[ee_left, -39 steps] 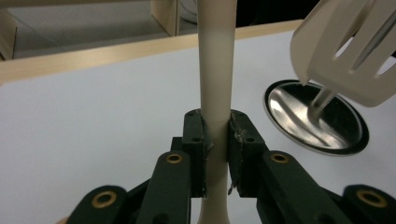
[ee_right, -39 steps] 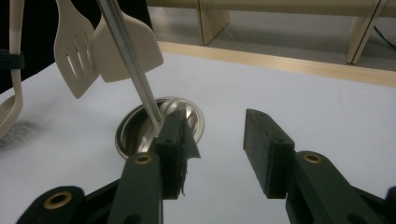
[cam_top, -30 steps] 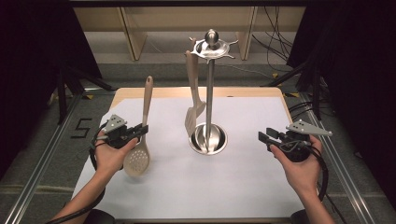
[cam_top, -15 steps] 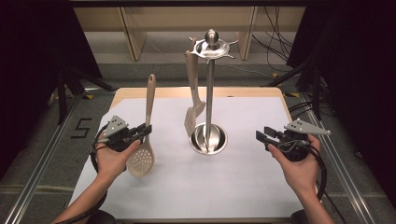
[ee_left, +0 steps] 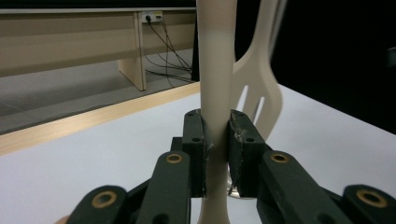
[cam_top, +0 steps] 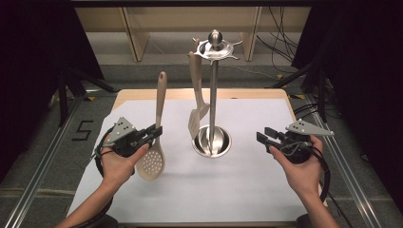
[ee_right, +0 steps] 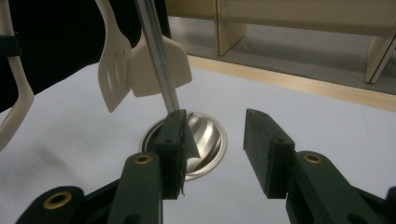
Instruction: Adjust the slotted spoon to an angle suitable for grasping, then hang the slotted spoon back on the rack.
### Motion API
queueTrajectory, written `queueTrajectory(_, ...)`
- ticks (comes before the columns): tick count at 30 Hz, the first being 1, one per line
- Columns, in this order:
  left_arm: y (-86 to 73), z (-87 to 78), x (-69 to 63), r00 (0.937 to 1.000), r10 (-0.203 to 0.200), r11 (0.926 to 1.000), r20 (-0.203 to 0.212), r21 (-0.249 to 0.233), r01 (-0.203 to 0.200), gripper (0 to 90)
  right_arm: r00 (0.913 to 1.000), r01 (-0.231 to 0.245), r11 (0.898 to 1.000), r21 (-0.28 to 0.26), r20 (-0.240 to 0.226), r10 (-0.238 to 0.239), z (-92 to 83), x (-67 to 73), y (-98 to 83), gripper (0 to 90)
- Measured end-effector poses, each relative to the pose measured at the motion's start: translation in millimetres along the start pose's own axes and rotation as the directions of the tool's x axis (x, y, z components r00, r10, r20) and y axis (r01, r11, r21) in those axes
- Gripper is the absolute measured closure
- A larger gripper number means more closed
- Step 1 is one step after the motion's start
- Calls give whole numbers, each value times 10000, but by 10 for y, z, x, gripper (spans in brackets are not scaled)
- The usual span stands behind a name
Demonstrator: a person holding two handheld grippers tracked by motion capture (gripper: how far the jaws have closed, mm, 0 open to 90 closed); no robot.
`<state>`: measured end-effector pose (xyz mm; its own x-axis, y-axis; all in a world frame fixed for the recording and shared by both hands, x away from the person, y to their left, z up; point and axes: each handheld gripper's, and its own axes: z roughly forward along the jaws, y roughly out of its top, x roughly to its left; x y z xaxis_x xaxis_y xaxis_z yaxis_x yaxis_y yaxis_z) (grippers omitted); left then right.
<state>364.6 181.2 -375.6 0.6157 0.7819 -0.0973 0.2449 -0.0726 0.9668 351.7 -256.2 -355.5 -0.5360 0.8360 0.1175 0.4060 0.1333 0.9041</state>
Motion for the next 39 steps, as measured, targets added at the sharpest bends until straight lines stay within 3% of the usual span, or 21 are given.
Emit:
queueTrajectory(1,9,-4,-22,10000,57,10000,13,-8,-57,782,9999,-160,9999,56,-25,160,-7,11,3,604)
queueTrajectory(3,18,-7,-57,10000,62,9999,55,-97,-62,782,10000,45,10000,-35,-27,-45,-10,-2,5,603)
queueTrajectory(4,22,-13,-70,10000,61,9999,69,-94,-60,781,9998,-215,9998,-6,-9,215,-18,19,1,603)
queueTrajectory(8,31,-40,-102,9999,58,9998,88,-209,-56,782,10000,30,10000,-78,28,-29,-28,5,11,604)
queueTrajectory(10,37,-54,-108,9999,74,9998,87,-209,-72,781,9995,-313,9995,-4,14,313,-45,37,18,603)
queueTrajectory(12,44,-75,-116,9999,99,9997,100,-239,-97,781,10000,55,9999,-154,35,-54,-39,28,36,604)
queueTrajectory(13,48,-83,-123,9999,111,9995,99,-285,-108,782,9999,-163,9999,-43,14,163,-44,54,46,604)
queueTrajectory(16,61,-101,-164,9998,155,9992,121,-381,-150,782,9995,-196,9998,-95,-250,194,-12,113,80,604)
queueTrajectory(20,70,-124,-247,9996,215,9988,155,-445,-208,781,9973,231,9996,-178,-694,-243,29,212,146,608)
queueTrajectory(23,79,-121,-327,9990,343,9985,277,-429,-331,782,9920,461,9986,-270,-1167,-489,67,281,211,611)
queueTrajectory(24,83,-112,-355,9986,392,9984,346,-423,-377,781,9921,295,9992,-283,-1215,-328,73,328,233,613)
queueTrajectory(29,118,-56,-499,9951,643,9970,757,-474,-609,782,9798,726,9957,-567,-1826,-819,123,498,345,616)
queueTrajectory(34,145,19,-611,9889,911,9953,1170,-441,-865,782,9677,1088,9899,-906,-2182,-1264,170,706,449,614)
queueTrajectory(35,153,52,-622,9842,1157,9924,1339,-581,-1088,781,9666,941,9921,-831,-2311,-1110,177,755,464,613)
queueTrajectory(39,146,126,-709,9835,1065,9939,1464,-445,-1010,781,9585,981,9905,-963,-2586,-1201,235,893,521,610)
